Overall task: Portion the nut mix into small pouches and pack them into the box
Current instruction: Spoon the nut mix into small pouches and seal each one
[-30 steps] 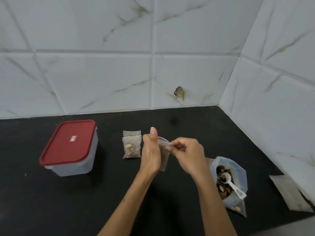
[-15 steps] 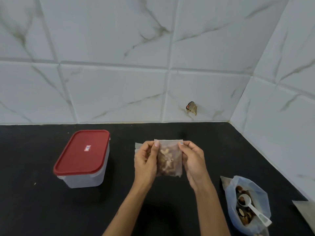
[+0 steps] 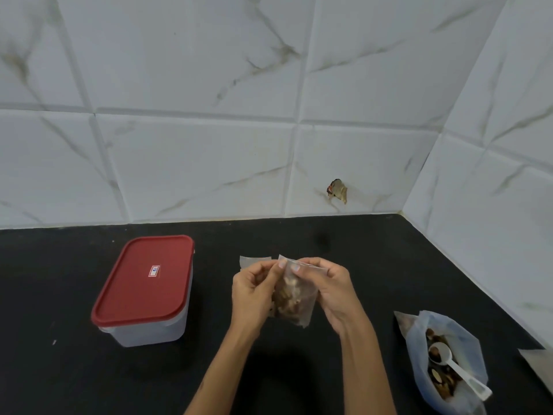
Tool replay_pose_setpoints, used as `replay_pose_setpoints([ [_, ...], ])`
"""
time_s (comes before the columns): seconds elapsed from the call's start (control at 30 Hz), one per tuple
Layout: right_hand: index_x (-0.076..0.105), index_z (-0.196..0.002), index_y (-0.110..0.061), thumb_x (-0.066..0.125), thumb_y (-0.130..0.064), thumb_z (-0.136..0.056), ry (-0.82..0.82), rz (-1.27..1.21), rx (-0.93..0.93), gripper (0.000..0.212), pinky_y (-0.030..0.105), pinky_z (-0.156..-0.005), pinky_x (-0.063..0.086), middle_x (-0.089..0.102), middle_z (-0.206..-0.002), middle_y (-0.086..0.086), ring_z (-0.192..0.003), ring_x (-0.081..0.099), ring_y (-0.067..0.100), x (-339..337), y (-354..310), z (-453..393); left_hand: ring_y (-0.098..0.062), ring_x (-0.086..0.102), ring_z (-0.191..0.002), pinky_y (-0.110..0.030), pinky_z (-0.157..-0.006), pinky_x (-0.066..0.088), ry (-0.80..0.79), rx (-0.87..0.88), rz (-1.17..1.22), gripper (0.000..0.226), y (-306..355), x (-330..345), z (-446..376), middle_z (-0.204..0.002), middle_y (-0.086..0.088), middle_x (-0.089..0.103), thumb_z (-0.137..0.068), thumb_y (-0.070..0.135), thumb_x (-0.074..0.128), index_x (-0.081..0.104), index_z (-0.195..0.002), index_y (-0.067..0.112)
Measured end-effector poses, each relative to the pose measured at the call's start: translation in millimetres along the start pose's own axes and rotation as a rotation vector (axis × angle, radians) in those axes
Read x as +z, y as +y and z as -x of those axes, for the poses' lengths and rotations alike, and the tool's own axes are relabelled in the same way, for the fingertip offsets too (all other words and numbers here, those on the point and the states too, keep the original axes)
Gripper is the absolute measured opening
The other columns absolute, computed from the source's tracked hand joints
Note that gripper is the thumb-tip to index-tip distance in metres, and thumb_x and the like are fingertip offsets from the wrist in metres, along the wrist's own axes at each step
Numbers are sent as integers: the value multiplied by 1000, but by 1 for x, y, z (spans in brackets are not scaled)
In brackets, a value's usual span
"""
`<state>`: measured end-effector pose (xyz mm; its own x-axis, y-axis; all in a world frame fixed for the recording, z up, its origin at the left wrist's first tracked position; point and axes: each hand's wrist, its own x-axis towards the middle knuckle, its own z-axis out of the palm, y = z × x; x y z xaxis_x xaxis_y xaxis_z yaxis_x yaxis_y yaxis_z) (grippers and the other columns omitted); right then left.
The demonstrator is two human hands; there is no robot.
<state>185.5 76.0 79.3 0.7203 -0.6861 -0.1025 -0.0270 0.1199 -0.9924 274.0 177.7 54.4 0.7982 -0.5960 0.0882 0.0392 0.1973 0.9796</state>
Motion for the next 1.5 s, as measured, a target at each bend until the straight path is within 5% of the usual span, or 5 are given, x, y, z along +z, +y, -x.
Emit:
replay_pose_setpoints([
  [0.17, 74, -79, -12, 73, -13, -77, 32, -10, 5, 2, 46, -90, 50, 71, -87, 13, -90, 65, 26, -2, 8, 6, -31, 70, -89, -46, -76, 56, -94, -96, 66, 34, -3, -9, 0, -89, -16, 74, -72, 28, 71, 72, -93, 2],
  [0.53, 72, -74, -10, 73, -11, -77, 71, 53, -67, 4, 38, -74, 52, 70, -72, 11, -73, 66, 22, 2, 2, 10, -30, 67, -81, -61, -76, 51, -80, -73, 68, 9, 7, -3, 6, -86, -20, 70, -86, 14, 68, 72, -85, 6],
  [0.8, 72, -69, -10, 72, -10, -76, 59, 106, -107, 8, 33, -70, 54, 70, -70, 10, -72, 66, 21, 10, -5, 10, -31, 67, -88, -48, -78, 56, -24, -49, 1, 13, 11, -2, 8, -86, -12, 70, -90, 11, 63, 70, -80, 10],
  [1.13, 75, -70, -13, 70, -9, -80, -18, 99, -78, 12, 47, -85, 52, 72, -79, 14, -86, 68, 30, 6, -6, 9, -26, 66, -87, -48, -79, 55, 45, -22, 8, 16, 9, -10, 3, -85, -11, 68, -88, 13, 65, 67, -74, 18],
  [1.5, 73, -73, -11, 70, -12, -80, -18, 210, -130, 8, 24, -70, 50, 71, -70, 2, -72, 66, 9, 5, -10, 6, -24, 70, -88, -48, -77, 57, -62, -52, -1, 13, 10, -11, 4, -86, -8, 73, -91, 15, 62, 73, -90, 7],
])
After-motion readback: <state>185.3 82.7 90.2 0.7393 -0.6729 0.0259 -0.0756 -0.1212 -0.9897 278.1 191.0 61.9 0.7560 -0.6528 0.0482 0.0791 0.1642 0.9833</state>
